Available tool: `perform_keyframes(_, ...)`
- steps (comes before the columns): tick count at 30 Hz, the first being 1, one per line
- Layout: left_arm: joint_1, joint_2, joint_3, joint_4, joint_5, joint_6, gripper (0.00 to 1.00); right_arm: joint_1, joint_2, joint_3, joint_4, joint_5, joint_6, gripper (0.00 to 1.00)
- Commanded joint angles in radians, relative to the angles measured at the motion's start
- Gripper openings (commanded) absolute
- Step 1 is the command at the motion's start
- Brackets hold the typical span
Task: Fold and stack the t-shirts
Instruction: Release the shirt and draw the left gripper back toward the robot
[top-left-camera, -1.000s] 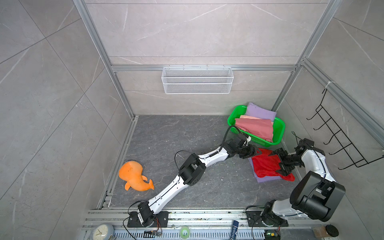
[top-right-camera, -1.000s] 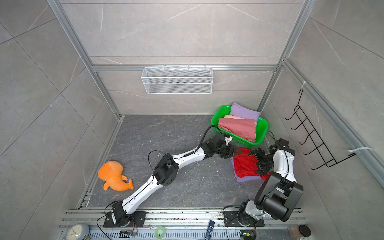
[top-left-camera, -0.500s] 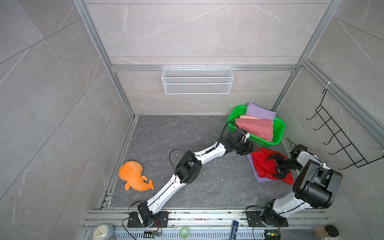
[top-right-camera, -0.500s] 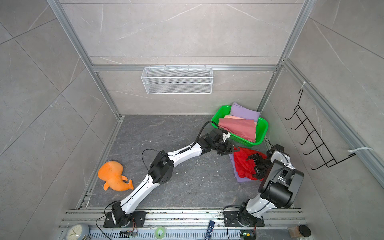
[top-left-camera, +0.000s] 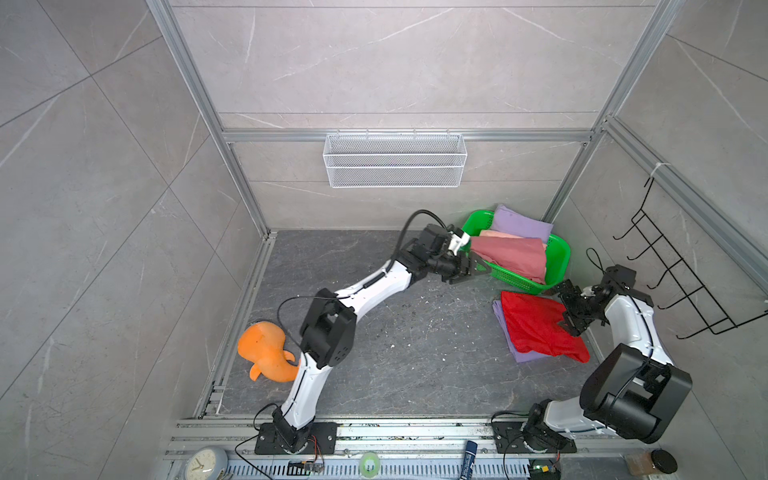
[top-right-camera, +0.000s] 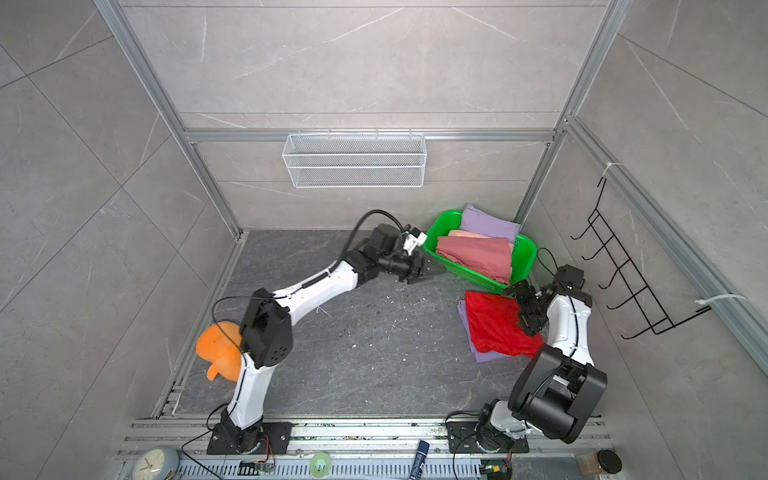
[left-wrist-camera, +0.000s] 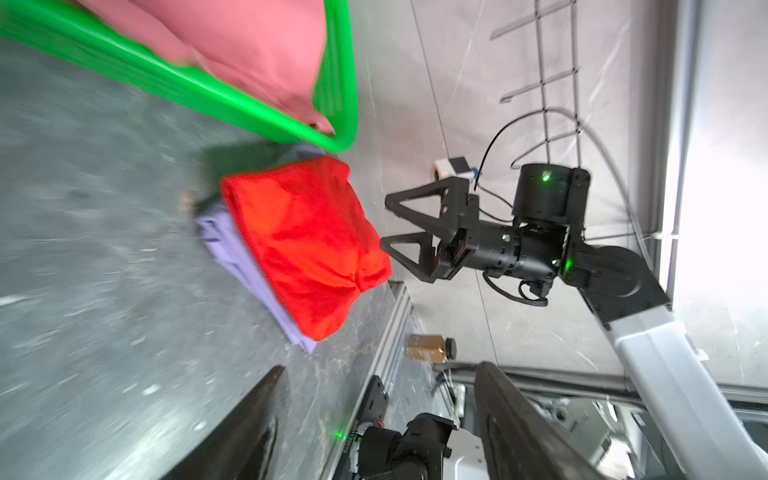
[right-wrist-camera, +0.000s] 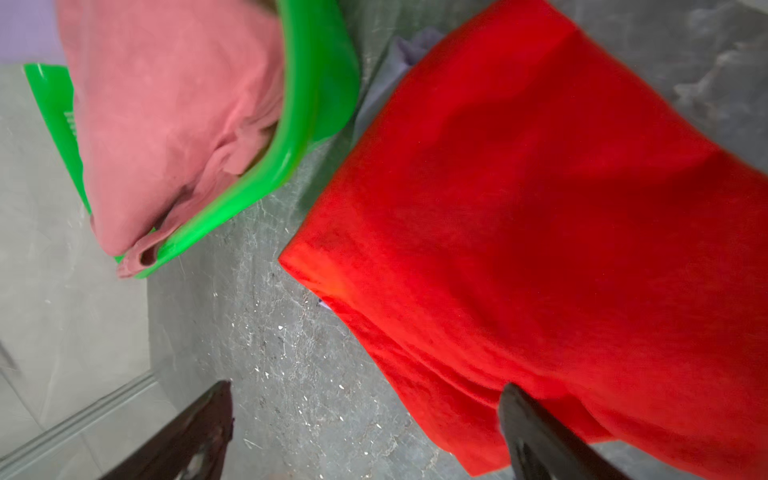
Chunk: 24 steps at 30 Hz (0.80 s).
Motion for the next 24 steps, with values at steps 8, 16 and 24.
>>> perform_keyframes(8, 0.208, -0.361, -0.246, -0.245, -0.494, 0.221, 0.76, 0.141, -0.09, -0.029, 0.05, 0.223, 0.021, 1.0)
perform_keyframes(16, 0.322, -0.235, -0.098, -0.239, -0.62, 0.218, 0.78, 0.143, -0.114, -0.053, -0.055, 0.444, -0.007, 1.0)
perform_keyframes(24, 0.349, -0.093, 0.067, -0.195, -0.551, 0.172, 0.78, 0.091, -0.119, -0.168, 0.015, 0.429, 0.021, 1.0)
